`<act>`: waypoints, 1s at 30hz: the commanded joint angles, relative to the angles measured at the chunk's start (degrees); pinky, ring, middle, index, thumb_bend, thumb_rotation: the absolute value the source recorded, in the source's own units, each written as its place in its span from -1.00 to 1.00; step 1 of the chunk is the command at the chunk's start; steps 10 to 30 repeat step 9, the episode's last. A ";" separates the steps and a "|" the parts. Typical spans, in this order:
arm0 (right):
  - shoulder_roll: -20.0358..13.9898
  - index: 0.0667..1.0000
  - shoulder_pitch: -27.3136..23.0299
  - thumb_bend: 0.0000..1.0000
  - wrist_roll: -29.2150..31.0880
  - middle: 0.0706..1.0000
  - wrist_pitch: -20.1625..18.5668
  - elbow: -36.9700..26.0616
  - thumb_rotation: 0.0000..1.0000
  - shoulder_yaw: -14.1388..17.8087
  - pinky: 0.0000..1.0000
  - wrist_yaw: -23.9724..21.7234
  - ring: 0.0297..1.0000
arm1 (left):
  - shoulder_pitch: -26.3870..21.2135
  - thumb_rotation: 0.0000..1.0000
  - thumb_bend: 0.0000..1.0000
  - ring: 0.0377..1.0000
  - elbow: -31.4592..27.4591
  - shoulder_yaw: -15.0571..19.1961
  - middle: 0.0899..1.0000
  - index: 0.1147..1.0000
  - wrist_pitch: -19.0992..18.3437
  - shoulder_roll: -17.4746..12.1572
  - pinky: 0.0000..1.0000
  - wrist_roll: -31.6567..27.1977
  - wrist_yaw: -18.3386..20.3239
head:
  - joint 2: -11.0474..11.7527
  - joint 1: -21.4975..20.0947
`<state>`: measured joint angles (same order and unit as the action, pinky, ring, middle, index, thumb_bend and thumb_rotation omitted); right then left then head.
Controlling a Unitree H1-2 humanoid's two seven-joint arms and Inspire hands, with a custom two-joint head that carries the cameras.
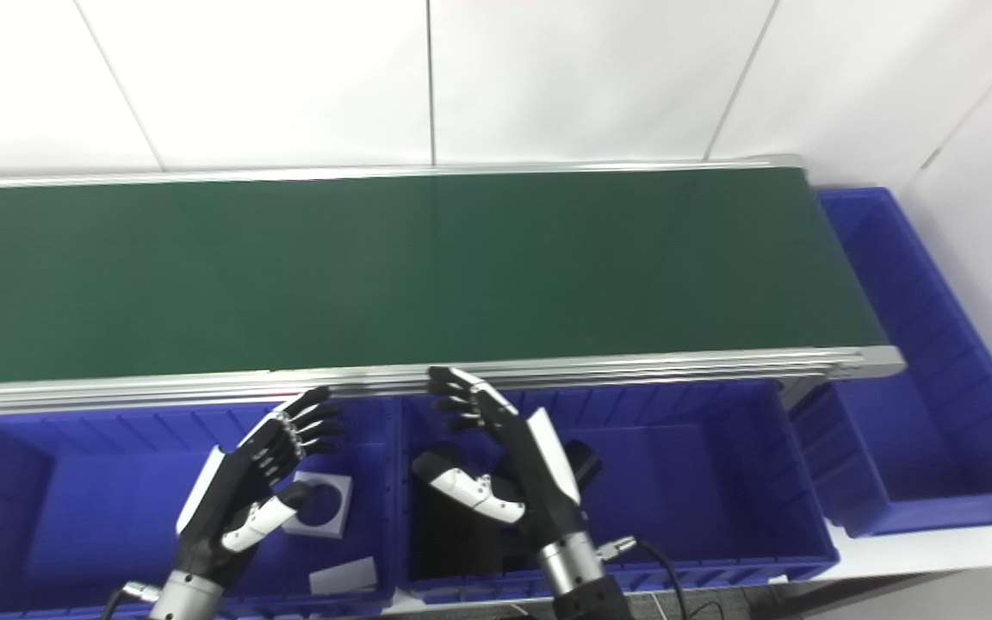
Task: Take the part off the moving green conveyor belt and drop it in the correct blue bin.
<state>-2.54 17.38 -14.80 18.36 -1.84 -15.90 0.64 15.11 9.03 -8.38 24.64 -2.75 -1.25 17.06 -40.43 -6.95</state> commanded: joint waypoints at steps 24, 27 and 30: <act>-0.64 0.65 0.06 0.37 0.68 0.57 4.78 -0.04 0.35 0.53 0.34 -0.04 0.52 | -0.89 0.26 0.58 0.57 -0.32 -1.18 0.64 0.70 2.28 0.51 0.50 1.42 -2.08 | 0.65 1.37; -0.64 0.65 0.06 0.37 0.68 0.57 4.78 -0.04 0.35 0.53 0.34 -0.04 0.52 | -0.89 0.26 0.58 0.57 -0.32 -1.18 0.64 0.70 2.28 0.51 0.50 1.42 -2.08 | 0.65 1.37; -0.64 0.65 0.06 0.37 0.68 0.57 4.78 -0.04 0.35 0.53 0.34 -0.04 0.52 | -0.89 0.26 0.58 0.57 -0.32 -1.18 0.64 0.70 2.28 0.51 0.50 1.42 -2.08 | 0.65 1.37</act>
